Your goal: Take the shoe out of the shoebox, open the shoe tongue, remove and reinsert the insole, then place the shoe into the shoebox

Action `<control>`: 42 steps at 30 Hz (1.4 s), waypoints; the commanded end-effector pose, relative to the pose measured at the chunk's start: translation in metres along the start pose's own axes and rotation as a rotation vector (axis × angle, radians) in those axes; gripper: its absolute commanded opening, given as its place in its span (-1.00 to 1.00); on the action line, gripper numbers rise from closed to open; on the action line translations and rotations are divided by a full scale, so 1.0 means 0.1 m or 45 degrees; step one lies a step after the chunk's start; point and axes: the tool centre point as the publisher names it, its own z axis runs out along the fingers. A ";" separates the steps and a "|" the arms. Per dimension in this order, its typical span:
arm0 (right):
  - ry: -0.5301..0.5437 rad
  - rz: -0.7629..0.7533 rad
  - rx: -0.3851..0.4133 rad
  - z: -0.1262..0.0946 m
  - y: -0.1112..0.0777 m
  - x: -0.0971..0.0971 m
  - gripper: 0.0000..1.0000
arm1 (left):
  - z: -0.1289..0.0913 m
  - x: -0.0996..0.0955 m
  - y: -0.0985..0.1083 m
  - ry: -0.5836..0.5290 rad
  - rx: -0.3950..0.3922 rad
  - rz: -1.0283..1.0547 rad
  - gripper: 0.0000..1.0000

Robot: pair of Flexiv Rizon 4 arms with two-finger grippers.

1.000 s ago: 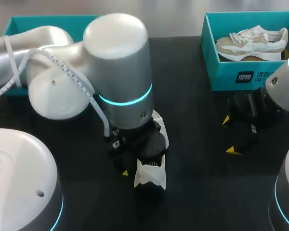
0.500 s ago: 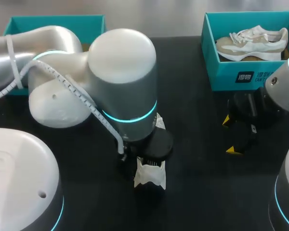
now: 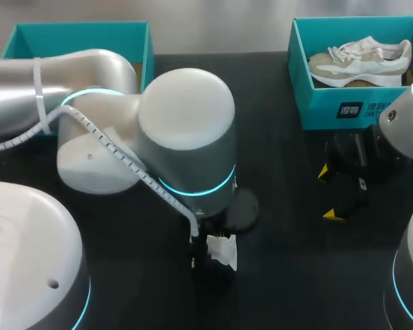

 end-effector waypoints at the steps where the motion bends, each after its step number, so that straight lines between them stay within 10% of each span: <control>1: -0.003 0.001 0.002 0.01 0.00 0.01 1.00 | 0.26 -0.12 0.02 0.049 0.037 -0.001 1.00; 37: -0.003 0.001 0.002 0.01 0.00 0.01 1.00 | 1.00 0.11 -0.28 0.208 0.002 -0.111 0.98; 42: -0.003 0.001 0.002 0.01 0.00 0.01 1.00 | 0.98 0.12 -0.24 0.207 0.003 -0.122 0.64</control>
